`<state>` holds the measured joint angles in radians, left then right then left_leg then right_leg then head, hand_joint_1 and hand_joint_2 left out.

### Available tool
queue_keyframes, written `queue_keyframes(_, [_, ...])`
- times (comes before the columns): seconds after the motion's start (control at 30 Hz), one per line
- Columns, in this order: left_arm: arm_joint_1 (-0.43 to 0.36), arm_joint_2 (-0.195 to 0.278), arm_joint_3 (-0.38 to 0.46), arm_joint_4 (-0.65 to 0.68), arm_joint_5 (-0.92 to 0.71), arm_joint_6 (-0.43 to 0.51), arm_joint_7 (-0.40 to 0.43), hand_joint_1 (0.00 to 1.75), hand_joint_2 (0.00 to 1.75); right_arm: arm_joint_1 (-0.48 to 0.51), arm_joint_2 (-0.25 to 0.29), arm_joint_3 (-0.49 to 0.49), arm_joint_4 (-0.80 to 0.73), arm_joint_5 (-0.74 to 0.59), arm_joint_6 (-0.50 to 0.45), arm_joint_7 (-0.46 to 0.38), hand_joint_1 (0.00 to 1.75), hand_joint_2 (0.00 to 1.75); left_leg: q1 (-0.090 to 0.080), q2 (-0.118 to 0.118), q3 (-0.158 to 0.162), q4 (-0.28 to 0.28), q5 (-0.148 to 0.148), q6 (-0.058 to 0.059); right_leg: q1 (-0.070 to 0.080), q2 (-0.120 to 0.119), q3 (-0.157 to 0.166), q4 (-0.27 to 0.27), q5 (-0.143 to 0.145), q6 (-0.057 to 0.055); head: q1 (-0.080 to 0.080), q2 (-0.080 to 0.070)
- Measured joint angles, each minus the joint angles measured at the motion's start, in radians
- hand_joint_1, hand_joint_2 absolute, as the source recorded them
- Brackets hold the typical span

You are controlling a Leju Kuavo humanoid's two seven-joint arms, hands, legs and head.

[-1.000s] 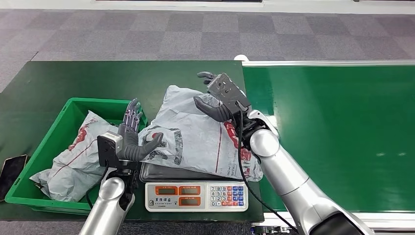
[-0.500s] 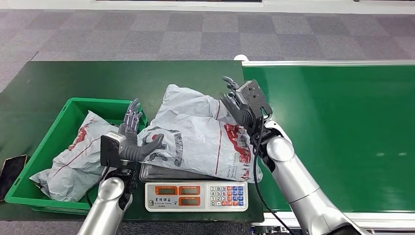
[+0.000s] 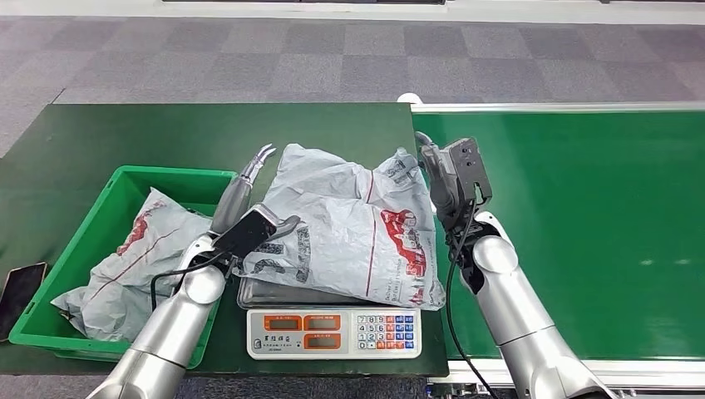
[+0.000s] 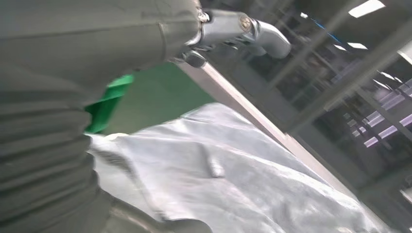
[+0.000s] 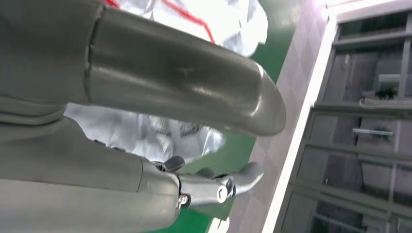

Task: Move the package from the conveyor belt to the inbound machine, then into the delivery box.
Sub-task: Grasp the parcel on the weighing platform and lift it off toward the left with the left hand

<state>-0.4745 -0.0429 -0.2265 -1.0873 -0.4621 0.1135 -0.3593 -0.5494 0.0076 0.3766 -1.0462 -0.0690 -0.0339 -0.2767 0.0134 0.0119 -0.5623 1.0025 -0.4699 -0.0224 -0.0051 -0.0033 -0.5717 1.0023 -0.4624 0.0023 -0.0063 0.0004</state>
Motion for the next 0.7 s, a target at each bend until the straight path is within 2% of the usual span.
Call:
queue_keyframes(0.27, [-0.054, 0.013, -0.021, 0.075, -0.014, -0.006, -0.001, 0.0, 1.75, 0.005, 0.0, -0.025, 0.012, 0.004, 0.0, 0.0, 0.0, 0.0, 0.0, 0.0, 0.0, 0.0, 0.0, 0.0, 0.0, 0.0, -0.001, 0.0, 0.0, -0.001, 0.0, 0.0])
queue_keyframes(0.4, [-0.082, 0.021, -0.046, 0.103, -0.079, -0.063, -0.011, 0.0, 1.75, 0.006, 0.0, -0.03, 0.014, 0.004, 0.011, -0.002, 0.0, 1.75, 0.0, 0.0, -0.001, 0.0, 0.001, 0.0, 0.0, 0.0, -0.002, 0.0, 0.0, -0.001, 0.0, 0.0])
queue_keyframes(0.57, [-0.243, 0.033, -0.157, 0.256, -0.241, -0.285, -0.061, 0.0, 1.75, 0.007, 0.0, -0.045, 0.014, -0.001, 0.065, -0.003, 0.0, 1.75, 0.0, -0.001, -0.003, 0.001, 0.003, 0.0, 0.0, -0.002, -0.003, 0.0, 0.003, 0.0, 0.0, 0.0])
queue_keyframes(0.7, [-0.365, 0.034, -0.243, 0.373, -0.284, -0.475, -0.142, 0.0, 1.75, 0.011, 0.0, -0.053, 0.013, -0.007, 0.093, -0.002, 0.0, 1.75, 0.0, 0.0, -0.003, 0.001, 0.004, 0.0, 0.0, -0.001, -0.004, 0.0, 0.005, 0.0, 0.0, 0.0])
